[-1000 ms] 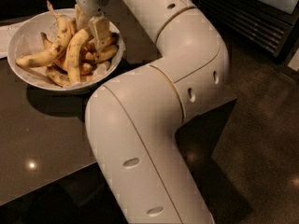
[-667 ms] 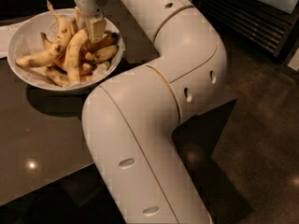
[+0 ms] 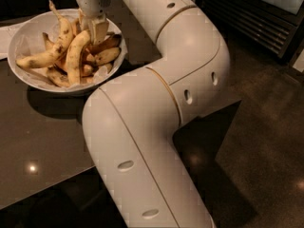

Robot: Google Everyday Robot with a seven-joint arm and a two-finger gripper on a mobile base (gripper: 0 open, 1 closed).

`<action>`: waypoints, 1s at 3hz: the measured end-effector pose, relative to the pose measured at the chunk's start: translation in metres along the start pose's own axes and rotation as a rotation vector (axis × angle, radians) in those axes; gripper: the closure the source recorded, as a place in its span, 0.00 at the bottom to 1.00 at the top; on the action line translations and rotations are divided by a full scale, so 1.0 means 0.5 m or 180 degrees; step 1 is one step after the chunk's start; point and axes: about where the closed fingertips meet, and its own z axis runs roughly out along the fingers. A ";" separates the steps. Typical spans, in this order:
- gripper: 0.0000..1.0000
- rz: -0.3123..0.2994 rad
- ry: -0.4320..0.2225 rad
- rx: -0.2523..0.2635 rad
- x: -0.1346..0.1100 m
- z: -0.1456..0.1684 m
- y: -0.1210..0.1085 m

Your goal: Pick banana from white bowl

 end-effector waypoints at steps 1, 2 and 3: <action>1.00 0.0021 0.0042 0.0274 -0.006 -0.029 -0.028; 1.00 0.0019 0.0033 0.0413 -0.006 -0.059 -0.020; 1.00 0.0019 0.0032 0.0424 -0.007 -0.059 -0.022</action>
Offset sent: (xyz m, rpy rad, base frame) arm -0.0182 -0.0052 0.0318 0.0436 -0.0682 -0.0279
